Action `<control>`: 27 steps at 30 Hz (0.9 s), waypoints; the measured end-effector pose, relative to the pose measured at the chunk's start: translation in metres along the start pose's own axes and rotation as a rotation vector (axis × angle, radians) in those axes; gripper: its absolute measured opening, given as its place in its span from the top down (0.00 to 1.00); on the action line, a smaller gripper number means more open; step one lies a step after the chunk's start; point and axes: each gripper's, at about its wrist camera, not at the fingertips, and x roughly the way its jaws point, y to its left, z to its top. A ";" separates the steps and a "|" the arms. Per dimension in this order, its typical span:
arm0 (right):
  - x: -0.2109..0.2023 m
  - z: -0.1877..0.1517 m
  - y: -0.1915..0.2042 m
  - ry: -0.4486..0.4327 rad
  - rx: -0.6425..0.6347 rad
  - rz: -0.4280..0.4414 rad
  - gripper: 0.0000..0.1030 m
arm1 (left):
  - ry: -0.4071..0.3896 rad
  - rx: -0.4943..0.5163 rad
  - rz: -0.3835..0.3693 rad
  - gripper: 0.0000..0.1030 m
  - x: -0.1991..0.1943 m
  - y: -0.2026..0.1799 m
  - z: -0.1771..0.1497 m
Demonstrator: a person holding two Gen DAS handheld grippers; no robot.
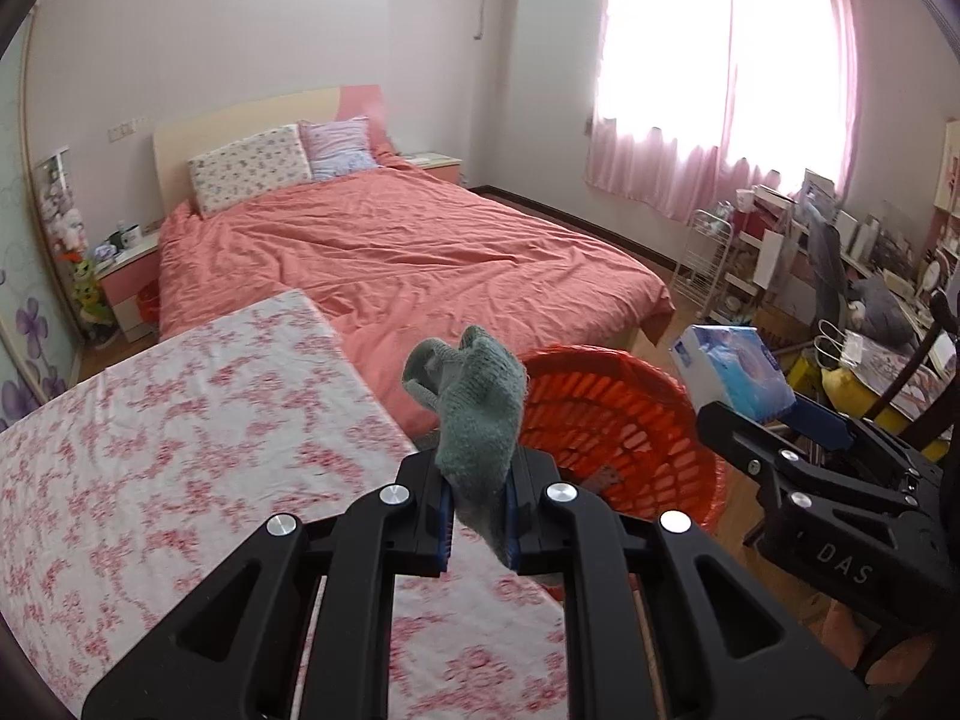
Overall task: Collect trash
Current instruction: 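Carry sock and tissue pack over the orange basket with both tools, then open both grippers to drop sock and tissue pack into the basket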
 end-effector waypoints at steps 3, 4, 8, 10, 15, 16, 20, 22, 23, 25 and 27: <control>0.006 0.000 -0.021 0.007 0.033 -0.011 0.30 | 0.018 0.012 -0.034 0.87 0.017 -0.015 0.002; 0.009 0.001 -0.029 0.010 0.046 -0.014 0.30 | 0.024 0.014 -0.043 0.87 0.021 -0.018 0.002; 0.021 0.005 -0.051 0.017 0.086 -0.023 0.30 | 0.049 0.020 -0.070 0.87 0.037 -0.035 0.002; 0.032 0.009 -0.061 0.027 0.118 -0.007 0.30 | 0.064 0.016 -0.087 0.87 0.048 -0.040 0.002; 0.063 0.018 -0.079 0.041 0.171 0.030 0.27 | 0.111 -0.022 -0.080 0.53 0.071 -0.041 0.003; 0.066 0.019 -0.081 0.046 0.173 0.018 0.25 | 0.114 -0.026 -0.061 0.47 0.074 -0.039 0.002; 0.063 0.013 -0.086 0.036 0.188 0.002 0.21 | 0.131 -0.049 -0.020 0.41 0.075 -0.026 -0.005; 0.054 0.008 -0.085 0.020 0.174 -0.016 0.19 | 0.129 -0.057 0.007 0.41 0.068 -0.020 -0.010; 0.048 0.005 -0.082 0.009 0.160 -0.033 0.19 | 0.125 -0.059 0.020 0.41 0.062 -0.017 -0.013; 0.036 0.000 -0.076 -0.016 0.128 -0.048 0.15 | 0.108 -0.066 0.047 0.38 0.046 -0.010 -0.019; 0.021 -0.005 -0.068 -0.043 0.093 -0.070 0.12 | 0.078 -0.076 0.079 0.31 0.021 -0.002 -0.029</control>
